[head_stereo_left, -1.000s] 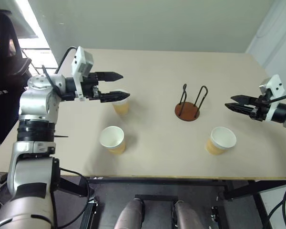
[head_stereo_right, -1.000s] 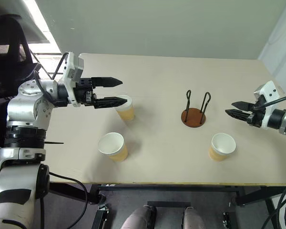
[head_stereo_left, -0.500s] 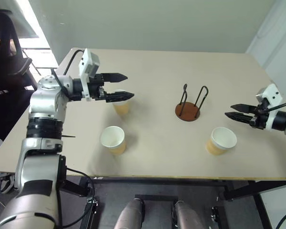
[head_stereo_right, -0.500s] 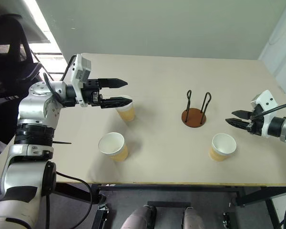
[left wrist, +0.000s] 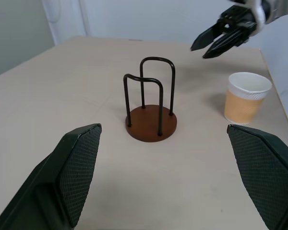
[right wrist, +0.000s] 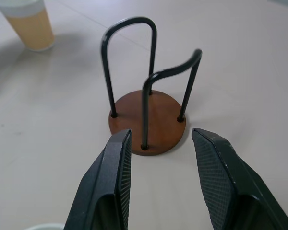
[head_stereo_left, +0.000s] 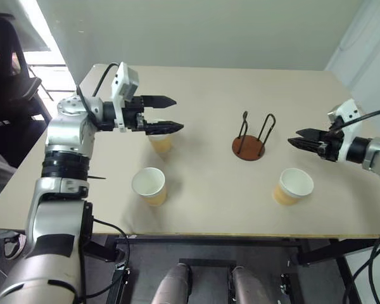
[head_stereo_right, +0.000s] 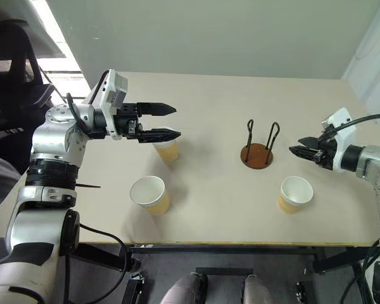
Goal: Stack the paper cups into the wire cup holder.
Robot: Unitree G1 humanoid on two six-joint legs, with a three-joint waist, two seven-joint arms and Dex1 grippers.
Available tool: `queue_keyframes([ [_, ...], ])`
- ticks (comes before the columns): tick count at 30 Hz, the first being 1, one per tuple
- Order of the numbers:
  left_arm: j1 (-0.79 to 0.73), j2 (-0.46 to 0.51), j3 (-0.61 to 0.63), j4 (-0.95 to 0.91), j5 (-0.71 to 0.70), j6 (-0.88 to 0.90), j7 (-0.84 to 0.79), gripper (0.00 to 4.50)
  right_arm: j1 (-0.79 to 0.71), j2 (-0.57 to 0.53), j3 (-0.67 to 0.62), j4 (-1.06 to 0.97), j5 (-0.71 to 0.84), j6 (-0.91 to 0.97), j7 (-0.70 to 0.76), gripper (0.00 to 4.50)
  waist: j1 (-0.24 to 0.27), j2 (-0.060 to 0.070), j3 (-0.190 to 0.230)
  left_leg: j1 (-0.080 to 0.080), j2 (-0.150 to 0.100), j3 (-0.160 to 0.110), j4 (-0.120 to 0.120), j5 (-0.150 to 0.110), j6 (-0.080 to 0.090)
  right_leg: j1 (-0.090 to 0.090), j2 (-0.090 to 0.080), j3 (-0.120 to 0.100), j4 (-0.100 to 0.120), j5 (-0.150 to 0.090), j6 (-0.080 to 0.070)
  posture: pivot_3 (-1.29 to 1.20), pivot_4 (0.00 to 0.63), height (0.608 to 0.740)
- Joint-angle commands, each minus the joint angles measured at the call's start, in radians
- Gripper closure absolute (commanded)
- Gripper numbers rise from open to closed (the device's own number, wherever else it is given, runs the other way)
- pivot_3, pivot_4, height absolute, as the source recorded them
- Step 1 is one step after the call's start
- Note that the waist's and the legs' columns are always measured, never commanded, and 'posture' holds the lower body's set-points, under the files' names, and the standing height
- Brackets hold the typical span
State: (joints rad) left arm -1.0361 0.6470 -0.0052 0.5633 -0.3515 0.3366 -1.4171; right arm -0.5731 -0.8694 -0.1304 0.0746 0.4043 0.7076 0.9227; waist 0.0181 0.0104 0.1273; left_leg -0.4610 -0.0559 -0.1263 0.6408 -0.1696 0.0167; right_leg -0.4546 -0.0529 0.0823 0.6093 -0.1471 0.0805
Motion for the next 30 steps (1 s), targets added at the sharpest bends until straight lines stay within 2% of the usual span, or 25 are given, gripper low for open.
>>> queue_keyframes([
  [1, 0.0, 0.021, -0.004, -0.07, -0.012, 0.016, -0.042, 0.01, -0.031, 0.013, 0.019, 0.016, -0.026, -0.018, -0.017, 2.56, 0.001, 0.0, 0.0, 0.0, 0.0, 0.0, 0.0, 0.0, 0.0, 0.0, 0.0, 0.0, 0.0, 0.0, 0.0, 0.0, 0.15, 0.74],
  [11, 0.037, 0.021, -0.053, -0.19, -0.04, 0.08, -0.139, 0.01, -0.102, 0.04, 0.09, 0.117, -0.084, -0.079, 0.01, 2.56, 0.001, 0.0, 0.0, 0.0, 0.0, 0.0, 0.0, 0.0, 0.0, 0.0, 0.0, 0.0, 0.0, 0.0, 0.0, 0.0, 0.15, 0.74],
  [23, -0.021, 0.019, -0.064, -0.099, -0.002, 0.02, -0.149, 0.01, -0.213, 0.141, 0.127, 0.266, -0.149, -0.152, -0.017, 2.56, -0.001, 0.0, 0.0, 0.0, 0.0, 0.0, 0.0, 0.0, 0.0, 0.0, -0.001, 0.0, 0.0, 0.0, -0.001, 0.0, 0.15, 0.74],
  [30, -0.021, 0.035, -0.055, -0.094, 0.002, 0.018, -0.14, 0.01, -0.268, 0.158, 0.148, 0.332, -0.181, -0.188, 0.012, 2.56, 0.001, 0.0, 0.0, 0.0, 0.0, -0.001, -0.001, 0.0, 0.0, -0.001, -0.001, -0.001, 0.0, 0.0, -0.002, 0.0, 0.15, 0.74],
])
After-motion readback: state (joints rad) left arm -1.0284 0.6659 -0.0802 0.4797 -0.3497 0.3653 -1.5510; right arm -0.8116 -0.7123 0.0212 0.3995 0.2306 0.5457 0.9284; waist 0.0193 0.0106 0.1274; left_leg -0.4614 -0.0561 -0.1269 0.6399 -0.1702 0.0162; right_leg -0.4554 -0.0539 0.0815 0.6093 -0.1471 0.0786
